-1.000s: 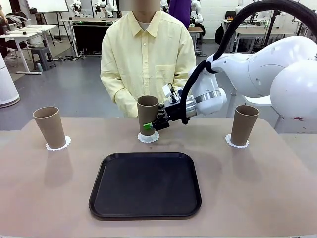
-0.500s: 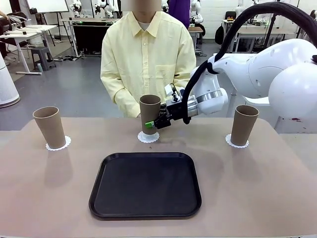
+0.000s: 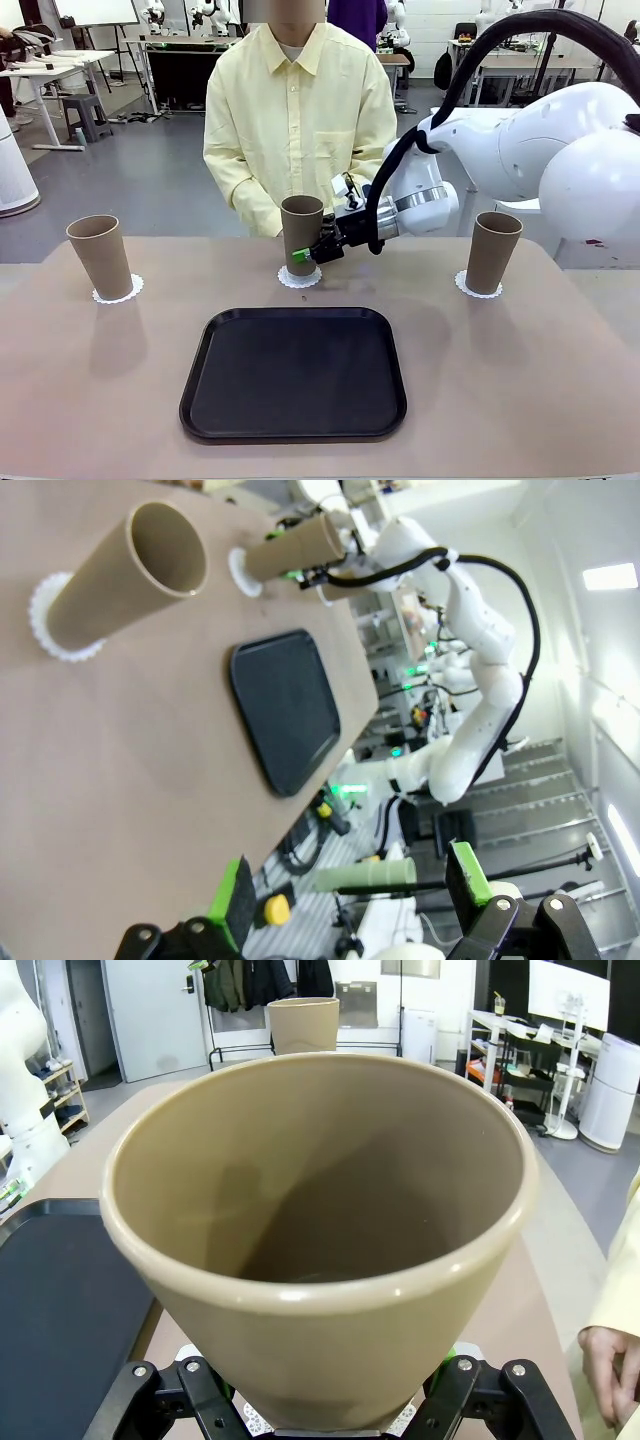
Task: Place coasters on the table and set cups on them.
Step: Take one Reusable plastic cup from the Flat Tray and place it on a coaster set by the human.
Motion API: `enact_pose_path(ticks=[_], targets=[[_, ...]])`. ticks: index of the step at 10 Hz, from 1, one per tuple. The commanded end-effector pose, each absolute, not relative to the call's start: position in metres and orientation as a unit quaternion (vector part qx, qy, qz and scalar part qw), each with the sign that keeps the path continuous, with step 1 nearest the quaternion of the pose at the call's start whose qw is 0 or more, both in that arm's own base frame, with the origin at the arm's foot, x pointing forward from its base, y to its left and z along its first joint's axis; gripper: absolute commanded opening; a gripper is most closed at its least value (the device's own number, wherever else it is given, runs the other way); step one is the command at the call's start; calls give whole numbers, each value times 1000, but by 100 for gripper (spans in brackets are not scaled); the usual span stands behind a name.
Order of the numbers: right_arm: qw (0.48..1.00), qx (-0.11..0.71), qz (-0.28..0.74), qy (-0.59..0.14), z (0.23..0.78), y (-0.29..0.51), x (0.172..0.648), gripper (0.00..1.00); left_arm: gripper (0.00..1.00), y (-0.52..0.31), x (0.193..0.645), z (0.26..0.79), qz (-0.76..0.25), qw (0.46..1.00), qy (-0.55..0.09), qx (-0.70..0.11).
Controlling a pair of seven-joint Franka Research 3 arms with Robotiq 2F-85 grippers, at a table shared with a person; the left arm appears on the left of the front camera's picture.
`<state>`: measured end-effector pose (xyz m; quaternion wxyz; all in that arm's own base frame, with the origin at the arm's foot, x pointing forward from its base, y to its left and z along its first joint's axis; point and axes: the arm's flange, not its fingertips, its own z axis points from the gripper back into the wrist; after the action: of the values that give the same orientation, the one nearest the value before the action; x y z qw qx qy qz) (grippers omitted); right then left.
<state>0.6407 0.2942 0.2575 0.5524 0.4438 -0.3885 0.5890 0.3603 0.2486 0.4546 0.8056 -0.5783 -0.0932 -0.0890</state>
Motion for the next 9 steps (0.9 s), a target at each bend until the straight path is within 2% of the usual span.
enact_pose_path(ticks=[1,8,9], targets=[[553,451,592,-375,255,299,648,81,100,249,360,457,-86,805,-92,-579],[553,455,597,-361,247,302,649,81,100,249,360,457,-86,805,-92,-579],[553,456,599,-357,247,302,648,100,100,249,360,457,-86,805,-92,-579]])
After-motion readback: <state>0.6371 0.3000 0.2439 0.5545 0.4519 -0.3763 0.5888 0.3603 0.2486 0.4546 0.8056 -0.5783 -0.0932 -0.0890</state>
